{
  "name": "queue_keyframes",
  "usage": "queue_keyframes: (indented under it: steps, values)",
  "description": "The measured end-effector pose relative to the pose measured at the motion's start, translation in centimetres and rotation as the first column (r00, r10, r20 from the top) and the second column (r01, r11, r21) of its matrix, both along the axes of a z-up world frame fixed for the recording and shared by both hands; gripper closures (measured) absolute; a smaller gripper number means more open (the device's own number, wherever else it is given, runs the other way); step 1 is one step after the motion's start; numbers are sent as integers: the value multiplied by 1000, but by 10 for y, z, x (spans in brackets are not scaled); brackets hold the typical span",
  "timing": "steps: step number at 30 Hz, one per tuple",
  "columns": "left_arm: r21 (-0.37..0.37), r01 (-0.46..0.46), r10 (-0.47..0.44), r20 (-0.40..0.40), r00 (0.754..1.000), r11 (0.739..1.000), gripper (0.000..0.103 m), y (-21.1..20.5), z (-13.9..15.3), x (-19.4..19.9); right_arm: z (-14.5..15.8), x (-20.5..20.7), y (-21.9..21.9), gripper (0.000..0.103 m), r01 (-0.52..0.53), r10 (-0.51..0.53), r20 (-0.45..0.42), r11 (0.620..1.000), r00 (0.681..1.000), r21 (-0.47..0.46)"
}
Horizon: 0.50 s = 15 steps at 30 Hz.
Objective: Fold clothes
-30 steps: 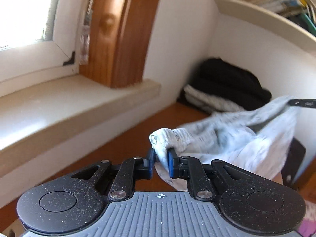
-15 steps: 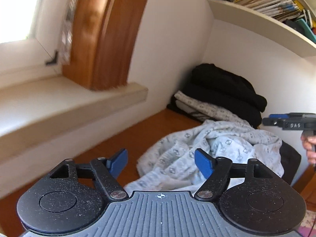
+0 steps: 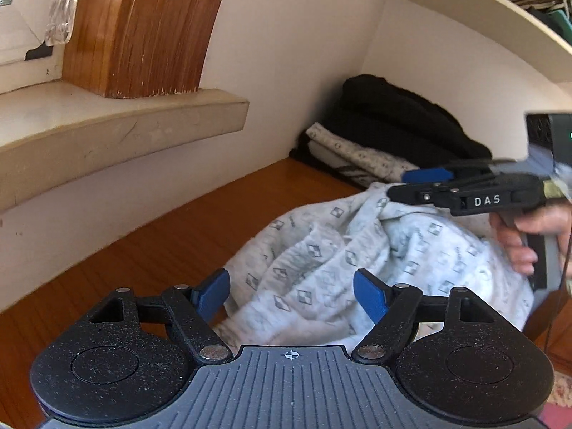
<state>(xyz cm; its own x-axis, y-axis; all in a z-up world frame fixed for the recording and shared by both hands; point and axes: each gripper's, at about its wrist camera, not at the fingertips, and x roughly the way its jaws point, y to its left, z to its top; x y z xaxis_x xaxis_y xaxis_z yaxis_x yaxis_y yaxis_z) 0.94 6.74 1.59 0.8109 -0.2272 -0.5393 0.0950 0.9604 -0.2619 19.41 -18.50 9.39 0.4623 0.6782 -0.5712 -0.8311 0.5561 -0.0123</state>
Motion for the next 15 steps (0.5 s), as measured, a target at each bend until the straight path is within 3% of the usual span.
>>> queue_keyframes:
  steps: [6, 10, 12, 14, 15]
  values:
    - [26, -44, 44, 2, 999, 999, 23, 5, 6, -6, -6, 7, 46, 36, -192, 191, -18, 973, 981, -132]
    - [22, -90, 90, 10, 996, 996, 22, 12, 7, -26, -12, 10, 62, 38, -229, 225, -45, 958, 973, -171]
    - [24, -97, 97, 16, 995, 995, 21, 14, 7, -35, -17, 10, 68, 51, -257, 246, -81, 947, 966, -191]
    - [29, -105, 105, 20, 994, 994, 21, 15, 5, -41, -20, 8, 73, 74, -273, 257, -100, 938, 961, -215]
    - [30, -107, 107, 21, 994, 994, 21, 15, 5, -43, -19, 4, 73, 79, -268, 255, -85, 938, 963, -221]
